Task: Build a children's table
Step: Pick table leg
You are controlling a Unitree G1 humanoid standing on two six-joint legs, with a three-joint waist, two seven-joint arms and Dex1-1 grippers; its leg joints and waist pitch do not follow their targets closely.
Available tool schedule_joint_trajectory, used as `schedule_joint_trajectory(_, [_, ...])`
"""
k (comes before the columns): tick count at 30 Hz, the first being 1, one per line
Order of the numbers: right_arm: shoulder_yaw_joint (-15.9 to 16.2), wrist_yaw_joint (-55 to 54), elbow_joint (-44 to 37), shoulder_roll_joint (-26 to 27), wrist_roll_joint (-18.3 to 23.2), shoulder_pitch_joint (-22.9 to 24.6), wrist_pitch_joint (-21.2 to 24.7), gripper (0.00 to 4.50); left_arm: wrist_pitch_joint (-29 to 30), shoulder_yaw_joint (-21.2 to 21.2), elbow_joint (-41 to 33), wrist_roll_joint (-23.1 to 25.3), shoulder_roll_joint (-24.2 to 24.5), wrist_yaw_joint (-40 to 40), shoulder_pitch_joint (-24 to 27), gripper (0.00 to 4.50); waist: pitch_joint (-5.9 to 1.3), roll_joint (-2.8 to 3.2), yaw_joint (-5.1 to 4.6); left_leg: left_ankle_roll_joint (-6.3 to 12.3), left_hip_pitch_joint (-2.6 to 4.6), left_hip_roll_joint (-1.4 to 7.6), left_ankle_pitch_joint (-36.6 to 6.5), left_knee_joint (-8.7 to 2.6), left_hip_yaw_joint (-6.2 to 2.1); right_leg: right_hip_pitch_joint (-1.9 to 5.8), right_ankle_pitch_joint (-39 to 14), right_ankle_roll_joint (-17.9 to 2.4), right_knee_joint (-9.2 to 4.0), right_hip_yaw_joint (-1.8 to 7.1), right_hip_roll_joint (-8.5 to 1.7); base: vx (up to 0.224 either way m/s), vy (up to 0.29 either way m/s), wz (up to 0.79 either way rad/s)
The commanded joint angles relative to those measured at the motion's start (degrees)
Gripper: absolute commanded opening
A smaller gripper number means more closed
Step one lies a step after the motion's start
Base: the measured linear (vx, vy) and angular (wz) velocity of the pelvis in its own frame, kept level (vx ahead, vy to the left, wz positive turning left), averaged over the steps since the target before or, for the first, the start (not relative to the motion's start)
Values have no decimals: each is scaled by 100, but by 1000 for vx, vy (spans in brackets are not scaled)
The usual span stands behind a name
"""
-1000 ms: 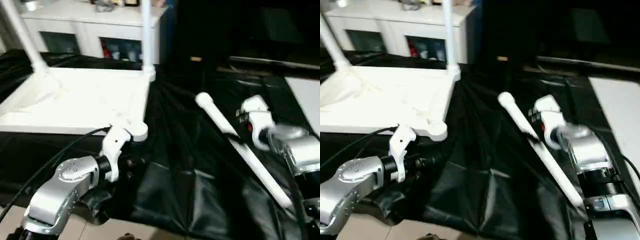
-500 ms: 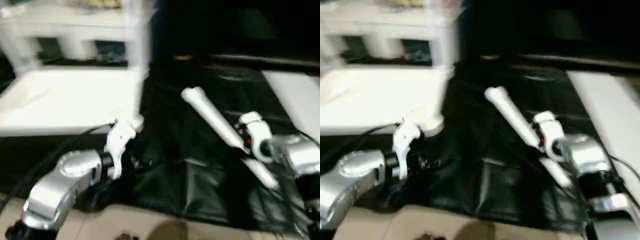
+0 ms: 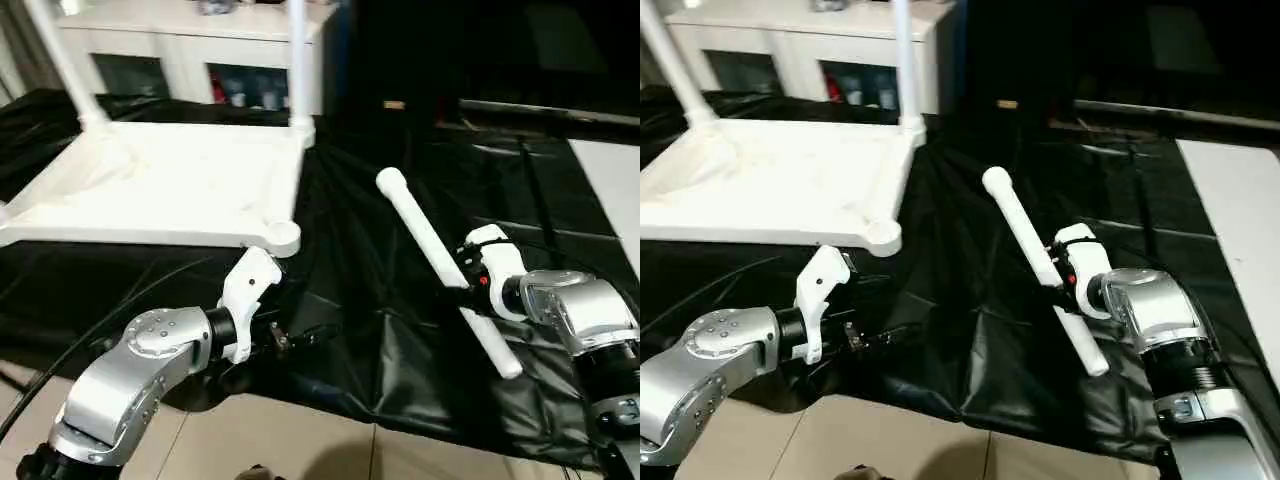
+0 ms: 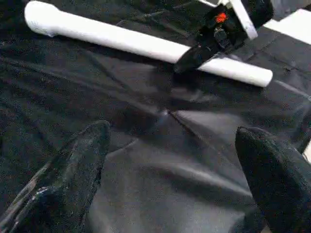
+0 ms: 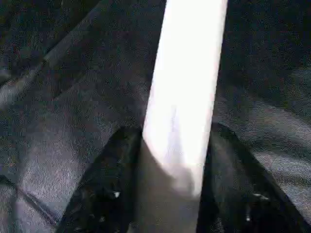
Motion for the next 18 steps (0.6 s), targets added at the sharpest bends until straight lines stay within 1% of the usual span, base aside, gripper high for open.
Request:
schedule_joint_trajectory(1, [-388,-41,-215,107,279,54,7,184,-79,137,104,60,-117,191,-120,450,-311,-89,-9,-120,69,257,-1719,-497,-78,175,-2208,-873,-619,205,-372,0,0,0])
schedule_joint_trajectory(2, [-444,-46,-239,131,322,52,10,175,-76,162,107,41,-147,211,-127,450,-323,-93,-11,-91,54,258,-1549,-488,-69,192,-2054,-896,-611,206,-374,0,0,0])
schedule_joint_trajectory(3, [-602,-24,-307,212,473,39,-1,169,-75,231,116,-9,-229,278,-143,450,-329,-106,-13,-73,38,259,-1447,-487,-68,207,-1940,-916,-600,202,-372,0,0,0])
schedule_joint_trajectory(4, [-980,-17,-447,416,832,-40,28,162,-177,336,161,-32,-395,437,-193,450,-343,-133,-29,-8,9,256,-1234,-478,-51,229,-1653,-984,-581,196,-365,0,0,0])
schedule_joint_trajectory(5, [-980,-17,-447,416,832,-40,28,154,-177,336,161,-32,-395,437,-193,450,-356,-121,-19,5,13,260,-1151,-464,-54,230,-1536,-1010,-560,192,-365,0,0,0])
schedule_joint_trajectory(6, [-1268,-15,-525,601,1137,-128,65,149,-266,376,200,-20,-494,539,-239,450,-370,-119,-15,64,13,262,-989,-452,-42,235,-1293,-1059,-548,188,-359,0,0,0])
schedule_joint_trajectory(7, [-1379,-15,-546,678,1261,-163,103,146,-284,385,211,-21,-524,569,-255,450,-371,-120,-22,92,1,258,-912,-445,-39,245,-1188,-1083,-534,190,-361,0,0,0])
schedule_joint_trajectory(8, [-1379,-15,-546,678,1261,-163,103,145,-284,385,211,-21,-524,569,-255,450,-378,-115,-20,121,2,262,-810,-441,-41,243,-1071,-1129,-519,172,-355,0,0,0])
schedule_joint_trajectory(9, [-1488,-8,-541,847,1436,-224,134,144,-276,417,233,-52,-613,638,-296,450,-383,-120,-10,134,13,263,-766,-432,-32,238,-1003,-1144,-515,171,-350,0,0,0])
schedule_joint_trajectory(10, [-1511,-5,-530,923,1495,-244,129,144,-273,429,244,-60,-651,667,-315,450,-392,-99,6,153,24,270,-665,-420,-23,226,-814,-1212,-495,174,-345,0,0,0])
schedule_joint_trajectory(11, [-1522,-4,-526,958,1523,-253,128,143,-273,434,249,-64,-669,681,-323,450,-400,-88,9,162,20,271,-594,-419,-20,235,-635,-1268,-472,165,-340,0,0,0])
schedule_joint_trajectory(12, [-1532,-13,-530,990,1542,-259,128,143,-273,431,249,-61,-675,686,-327,450,-409,-91,19,173,24,273,-515,-412,-15,242,-476,-1301,-457,161,-338,0,0,0])
schedule_joint_trajectory(13, [-1753,-165,-543,1296,1777,-353,88,143,-263,405,230,-90,-735,692,-362,450,-414,-84,30,184,25,276,-464,-410,-14,244,-380,-1322,-447,163,-344,0,0,0])
schedule_joint_trajectory(14, [-1897,-262,-546,1460,1917,-412,57,143,-254,392,215,-117,-769,685,-381,450,-421,-73,32,207,24,277,-396,-407,-10,245,-249,-1361,-431,165,-353,0,0,0])
schedule_joint_trajectory(15, [-1897,-262,-546,1460,1917,-412,57,143,-254,392,215,-117,-769,685,-381,450,-423,-76,29,222,23,286,-368,-414,-15,247,-180,-1383,-424,149,-349,0,0,0])
schedule_joint_trajectory(16, [-2060,-401,-539,1632,2038,-481,-68,143,-172,402,195,-229,-846,644,-413,450,-419,-80,34,222,27,287,-364,-415,-7,244,-170,-1391,-427,153,-352,0,0,0])
schedule_joint_trajectory(17, [-2512,-886,-432,2029,2326,-701,-612,143,62,431,204,-480,-1140,717,-545,450,-407,-68,29,170,31,295,-460,-421,14,221,-277,-1438,-430,172,-384,0,0,0])
schedule_joint_trajectory(18, [-2915,-1289,-410,2456,2641,-915,-1218,142,295,480,280,-792,-1547,858,-712,450,-406,-56,27,82,44,299,-676,-428,16,191,-587,-1450,-459,175,-402,0,0,0])
